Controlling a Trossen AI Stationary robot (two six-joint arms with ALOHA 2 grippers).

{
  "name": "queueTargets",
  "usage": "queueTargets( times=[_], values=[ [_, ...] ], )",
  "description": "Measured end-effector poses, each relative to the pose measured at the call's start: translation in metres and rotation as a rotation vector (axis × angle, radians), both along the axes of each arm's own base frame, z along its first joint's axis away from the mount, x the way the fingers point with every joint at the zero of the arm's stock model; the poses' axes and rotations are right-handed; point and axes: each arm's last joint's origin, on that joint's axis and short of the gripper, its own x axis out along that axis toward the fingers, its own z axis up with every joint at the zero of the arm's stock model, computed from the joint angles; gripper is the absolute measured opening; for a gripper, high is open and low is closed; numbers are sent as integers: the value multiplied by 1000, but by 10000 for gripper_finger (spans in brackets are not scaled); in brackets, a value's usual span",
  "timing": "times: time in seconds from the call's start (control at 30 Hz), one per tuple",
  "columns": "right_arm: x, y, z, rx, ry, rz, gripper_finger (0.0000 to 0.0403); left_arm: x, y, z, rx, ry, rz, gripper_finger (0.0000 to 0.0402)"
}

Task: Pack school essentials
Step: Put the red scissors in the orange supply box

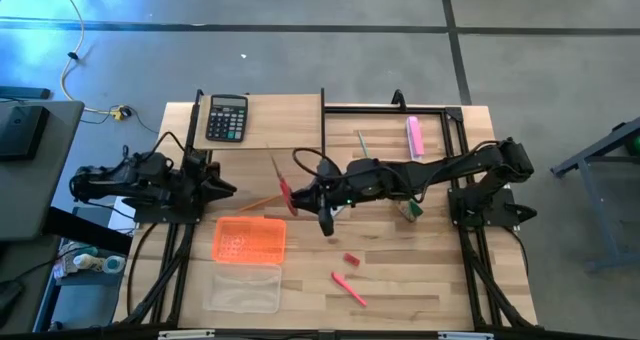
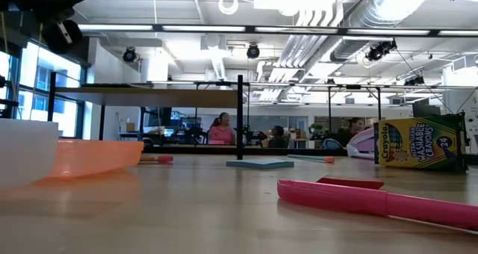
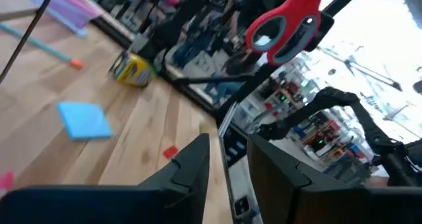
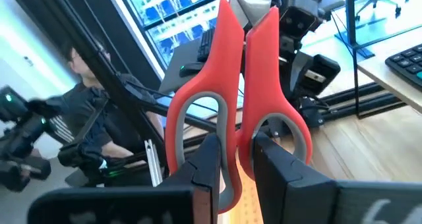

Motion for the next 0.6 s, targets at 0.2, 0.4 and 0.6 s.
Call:
queueTargets(
  times=[0.2, 0.4, 0.6],
  values=[
    [0, 1, -11, -27, 94, 22, 47, -1, 0, 20, -83, 51, -7, 75],
    [-3, 0, -20, -55, 185, 26, 47, 10, 0, 23, -148, 254, 12, 31],
    [-4, 0, -24, -67, 226, 27, 45, 29, 1, 29, -247, 409, 46, 4]
  ],
)
